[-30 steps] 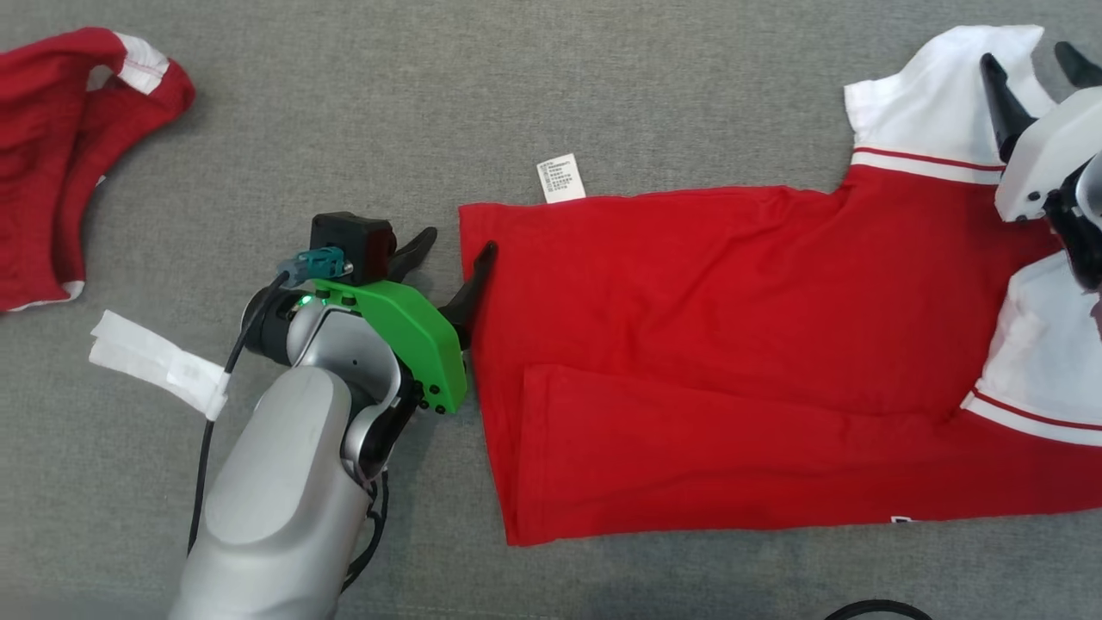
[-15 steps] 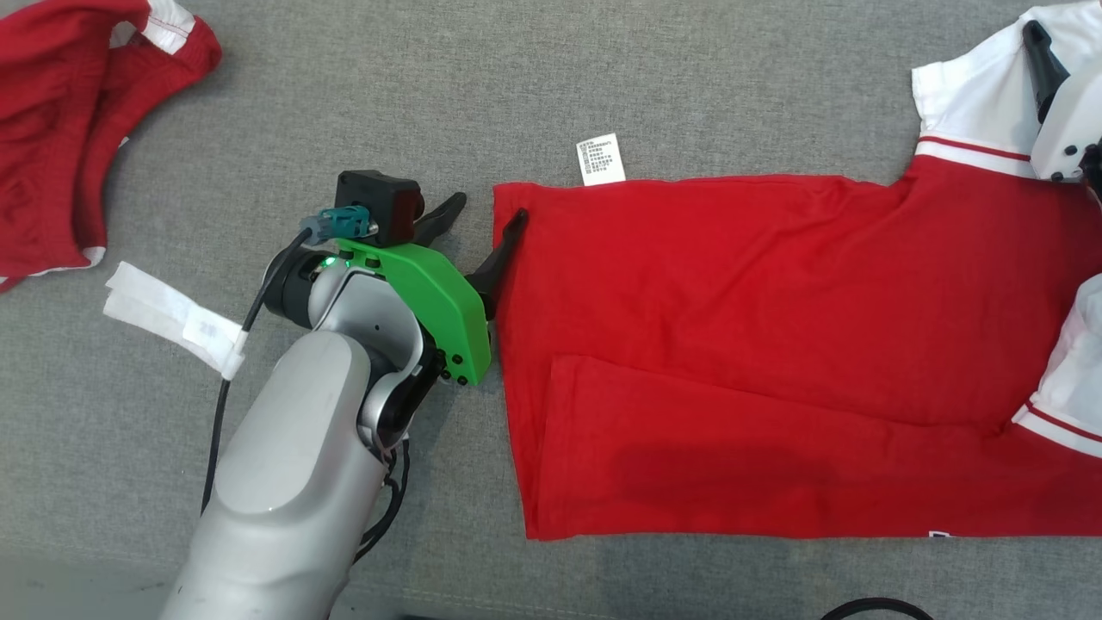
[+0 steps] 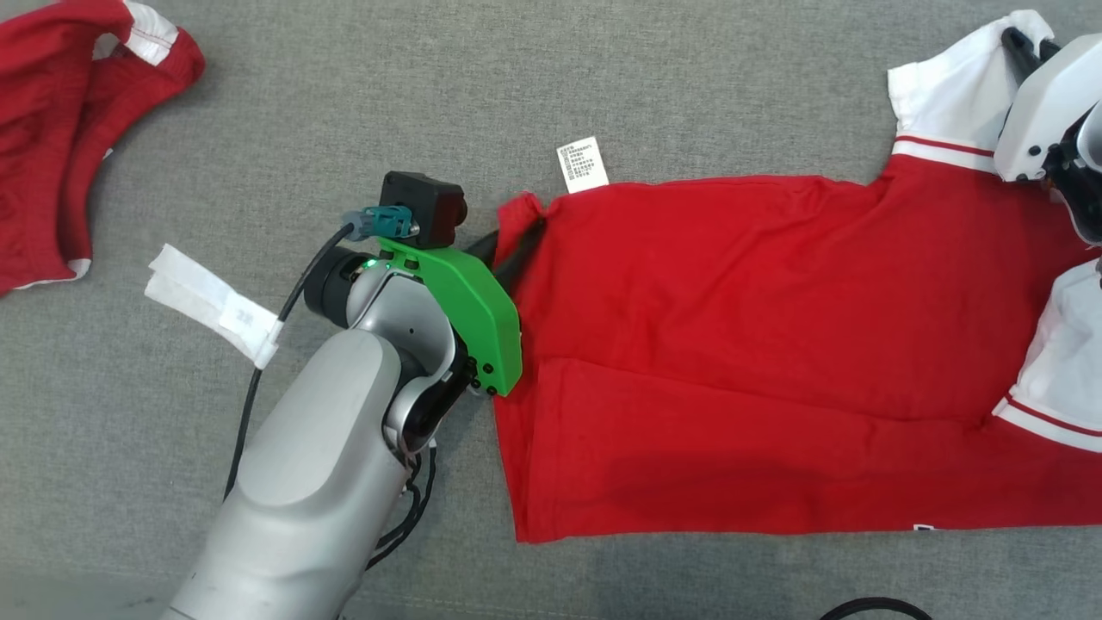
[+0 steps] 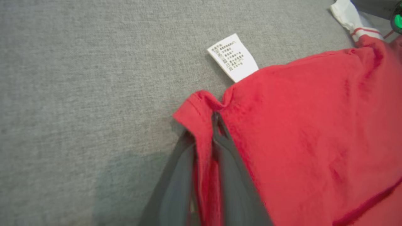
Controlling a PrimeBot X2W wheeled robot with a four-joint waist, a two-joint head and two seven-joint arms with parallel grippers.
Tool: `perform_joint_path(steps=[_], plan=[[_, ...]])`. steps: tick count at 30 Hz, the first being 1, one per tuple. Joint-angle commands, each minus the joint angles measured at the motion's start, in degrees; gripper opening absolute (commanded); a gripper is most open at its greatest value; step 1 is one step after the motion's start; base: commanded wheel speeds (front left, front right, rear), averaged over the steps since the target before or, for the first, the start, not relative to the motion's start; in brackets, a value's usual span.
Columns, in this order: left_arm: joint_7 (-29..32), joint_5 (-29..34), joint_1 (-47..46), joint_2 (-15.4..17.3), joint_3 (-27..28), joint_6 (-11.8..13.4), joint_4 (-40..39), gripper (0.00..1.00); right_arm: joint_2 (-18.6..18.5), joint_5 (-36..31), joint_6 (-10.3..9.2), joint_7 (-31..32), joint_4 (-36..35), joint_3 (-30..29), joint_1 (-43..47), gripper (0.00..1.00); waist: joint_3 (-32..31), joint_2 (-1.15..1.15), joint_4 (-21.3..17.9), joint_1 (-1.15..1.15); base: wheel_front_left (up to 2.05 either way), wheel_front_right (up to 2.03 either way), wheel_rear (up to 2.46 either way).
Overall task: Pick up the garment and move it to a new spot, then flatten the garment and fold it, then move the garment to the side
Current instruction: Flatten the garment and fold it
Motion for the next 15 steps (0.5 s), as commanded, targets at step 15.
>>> perform_joint_path(steps=[15], plan=[[-7.74, 0.0, 0.29, 2.71, 2.9, 0.88, 3.7, 0.0, -3.42, 4.66, 0.01, -11.08, 0.09, 0.63, 1.23, 0.0, -6.08, 0.0, -2.89, 0.0, 0.0, 0.0, 0.0]])
